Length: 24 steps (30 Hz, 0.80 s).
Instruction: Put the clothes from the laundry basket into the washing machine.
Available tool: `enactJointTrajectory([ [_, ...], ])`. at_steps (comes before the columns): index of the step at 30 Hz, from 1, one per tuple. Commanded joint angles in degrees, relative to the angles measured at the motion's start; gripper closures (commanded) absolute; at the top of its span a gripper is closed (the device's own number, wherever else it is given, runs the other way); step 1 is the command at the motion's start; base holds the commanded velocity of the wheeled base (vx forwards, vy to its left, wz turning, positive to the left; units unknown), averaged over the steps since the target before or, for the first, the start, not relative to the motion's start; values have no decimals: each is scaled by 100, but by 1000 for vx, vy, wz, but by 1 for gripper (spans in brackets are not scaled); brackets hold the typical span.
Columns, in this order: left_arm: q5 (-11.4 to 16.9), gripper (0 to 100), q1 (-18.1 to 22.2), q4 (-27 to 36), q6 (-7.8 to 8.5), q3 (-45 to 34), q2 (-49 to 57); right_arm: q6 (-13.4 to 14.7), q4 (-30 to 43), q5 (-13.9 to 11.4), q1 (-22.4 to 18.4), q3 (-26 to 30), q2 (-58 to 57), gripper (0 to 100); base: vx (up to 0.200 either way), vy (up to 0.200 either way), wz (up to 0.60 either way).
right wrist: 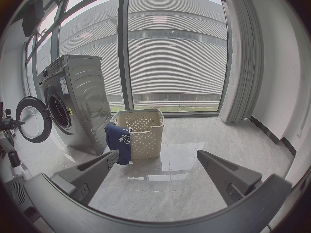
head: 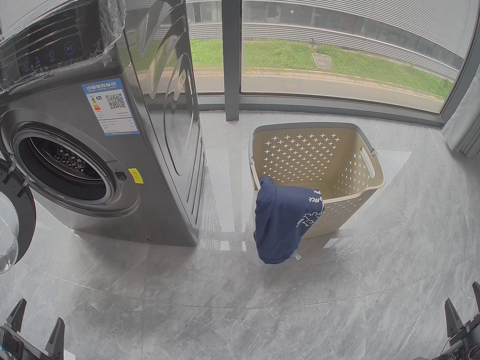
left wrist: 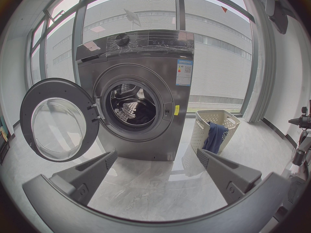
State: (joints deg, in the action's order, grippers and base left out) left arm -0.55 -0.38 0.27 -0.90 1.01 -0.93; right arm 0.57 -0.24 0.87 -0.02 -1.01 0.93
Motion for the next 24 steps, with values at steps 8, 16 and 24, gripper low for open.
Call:
enactJointTrajectory([
  [8, -7, 0, 3, 0, -15, -84, 66, 39, 7, 1, 2, 101, -75, 0, 100, 0, 0],
  [16, -7, 0, 3, 0, -15, -84, 66, 57, -81, 1, 2, 101, -75, 0, 0, -150, 0],
  [24, -7, 0, 3, 0, 2, -84, 66, 22, -134, -315, 20, -901, 777, 0, 0, 0, 0],
])
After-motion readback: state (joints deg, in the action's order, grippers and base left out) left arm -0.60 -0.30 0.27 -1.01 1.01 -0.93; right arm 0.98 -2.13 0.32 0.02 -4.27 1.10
